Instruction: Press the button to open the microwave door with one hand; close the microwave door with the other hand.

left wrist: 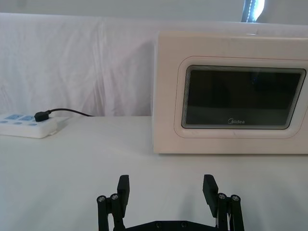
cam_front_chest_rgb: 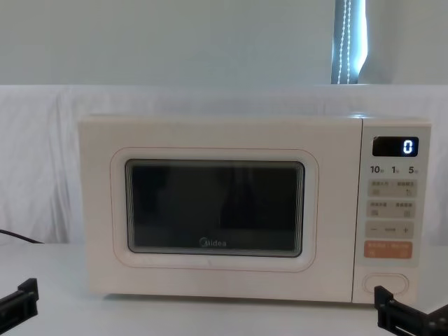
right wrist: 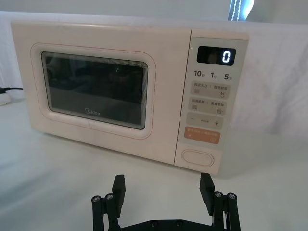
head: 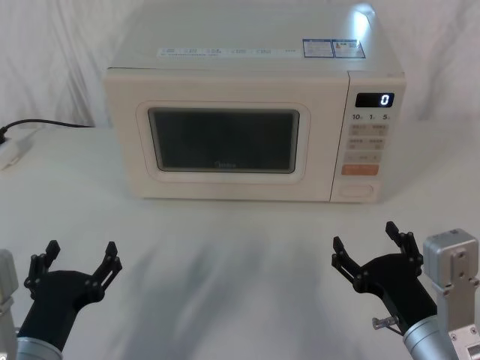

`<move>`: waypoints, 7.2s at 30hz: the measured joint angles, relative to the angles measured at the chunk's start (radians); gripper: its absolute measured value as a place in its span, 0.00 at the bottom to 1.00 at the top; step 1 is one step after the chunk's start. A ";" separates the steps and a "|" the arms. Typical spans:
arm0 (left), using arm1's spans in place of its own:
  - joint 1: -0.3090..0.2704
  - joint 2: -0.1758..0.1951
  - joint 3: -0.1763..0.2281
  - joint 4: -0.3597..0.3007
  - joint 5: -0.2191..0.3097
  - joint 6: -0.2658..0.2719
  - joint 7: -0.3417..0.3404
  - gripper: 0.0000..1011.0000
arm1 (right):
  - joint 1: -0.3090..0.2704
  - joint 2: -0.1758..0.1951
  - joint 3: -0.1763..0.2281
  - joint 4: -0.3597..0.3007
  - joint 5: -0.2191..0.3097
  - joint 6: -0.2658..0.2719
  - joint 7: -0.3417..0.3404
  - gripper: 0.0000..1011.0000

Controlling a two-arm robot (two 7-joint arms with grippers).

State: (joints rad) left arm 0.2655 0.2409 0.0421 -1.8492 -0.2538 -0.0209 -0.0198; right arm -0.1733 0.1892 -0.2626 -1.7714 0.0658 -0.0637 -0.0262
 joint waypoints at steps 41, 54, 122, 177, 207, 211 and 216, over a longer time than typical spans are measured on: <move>0.000 0.000 0.000 0.000 0.000 0.000 0.000 0.99 | 0.000 0.000 0.000 0.000 0.000 0.000 0.000 0.99; 0.000 0.000 0.000 0.000 0.000 0.000 0.000 0.99 | 0.000 0.000 0.000 0.000 0.000 0.000 0.000 0.99; 0.000 0.000 0.000 0.000 0.000 0.000 0.000 0.99 | 0.030 -0.052 0.060 0.000 -0.047 0.071 0.022 0.00; 0.000 0.000 0.000 0.000 0.000 0.000 0.000 0.99 | 0.403 -0.063 0.063 0.423 -0.140 0.132 0.182 0.00; 0.000 0.000 0.000 0.000 0.000 0.000 0.000 0.99 | 0.513 -0.060 0.068 0.594 -0.126 0.086 0.196 0.00; 0.000 0.000 0.000 0.000 0.000 0.000 0.000 0.99 | 0.530 -0.065 0.065 0.618 -0.126 0.084 0.193 0.00; 0.000 0.000 0.000 0.000 0.000 0.000 0.000 0.99 | 0.547 -0.072 0.063 0.644 -0.129 0.084 0.186 0.00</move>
State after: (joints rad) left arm 0.2655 0.2410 0.0422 -1.8492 -0.2538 -0.0208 -0.0199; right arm 0.3739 0.1173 -0.1992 -1.1279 -0.0627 0.0202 0.1596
